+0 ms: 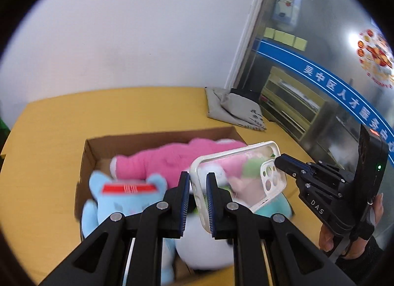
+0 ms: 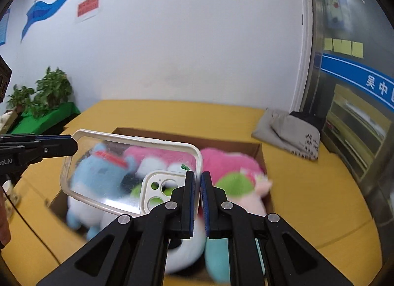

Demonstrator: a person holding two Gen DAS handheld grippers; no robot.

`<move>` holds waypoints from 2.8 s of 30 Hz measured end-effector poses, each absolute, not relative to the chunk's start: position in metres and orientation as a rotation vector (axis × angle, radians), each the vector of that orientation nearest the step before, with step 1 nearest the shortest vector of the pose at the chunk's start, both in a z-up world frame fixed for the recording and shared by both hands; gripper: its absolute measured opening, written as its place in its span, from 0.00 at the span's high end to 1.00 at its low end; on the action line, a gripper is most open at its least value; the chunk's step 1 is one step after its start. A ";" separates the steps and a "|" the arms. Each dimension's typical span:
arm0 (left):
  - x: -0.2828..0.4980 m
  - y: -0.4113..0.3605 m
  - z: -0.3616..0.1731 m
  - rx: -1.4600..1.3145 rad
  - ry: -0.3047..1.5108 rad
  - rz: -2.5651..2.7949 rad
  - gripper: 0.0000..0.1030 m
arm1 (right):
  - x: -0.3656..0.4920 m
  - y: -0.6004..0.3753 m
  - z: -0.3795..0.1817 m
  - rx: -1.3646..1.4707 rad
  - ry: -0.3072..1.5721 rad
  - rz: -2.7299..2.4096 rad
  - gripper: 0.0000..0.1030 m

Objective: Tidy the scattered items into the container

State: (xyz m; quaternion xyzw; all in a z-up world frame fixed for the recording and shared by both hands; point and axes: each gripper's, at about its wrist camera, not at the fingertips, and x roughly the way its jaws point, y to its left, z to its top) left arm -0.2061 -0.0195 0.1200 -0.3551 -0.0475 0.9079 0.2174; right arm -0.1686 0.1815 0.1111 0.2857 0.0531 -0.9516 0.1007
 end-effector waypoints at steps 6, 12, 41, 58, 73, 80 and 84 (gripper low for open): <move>-0.315 -0.009 0.064 -1.203 -0.153 2.442 0.88 | -0.282 0.180 0.089 1.062 0.113 -2.772 0.94; -0.354 -0.003 0.008 -1.343 -0.180 2.371 0.86 | -0.337 0.177 0.038 1.312 0.129 -2.711 0.92; -0.054 -0.033 0.090 -0.891 -0.192 2.694 0.21 | -0.059 0.179 0.101 0.855 0.163 -2.820 0.00; -0.016 -0.016 0.091 -0.874 -0.147 2.704 0.21 | -0.005 0.196 0.097 0.831 0.173 -2.847 0.00; -0.009 -0.016 0.090 -0.847 -0.168 2.729 0.21 | 0.001 0.197 0.092 0.833 0.164 -2.837 0.00; -0.012 -0.019 0.087 -0.830 -0.227 2.755 0.21 | 0.000 0.199 0.087 0.841 0.158 -2.836 0.00; -0.014 -0.020 0.085 -0.821 -0.262 2.769 0.21 | -0.001 0.200 0.085 0.846 0.154 -2.836 0.00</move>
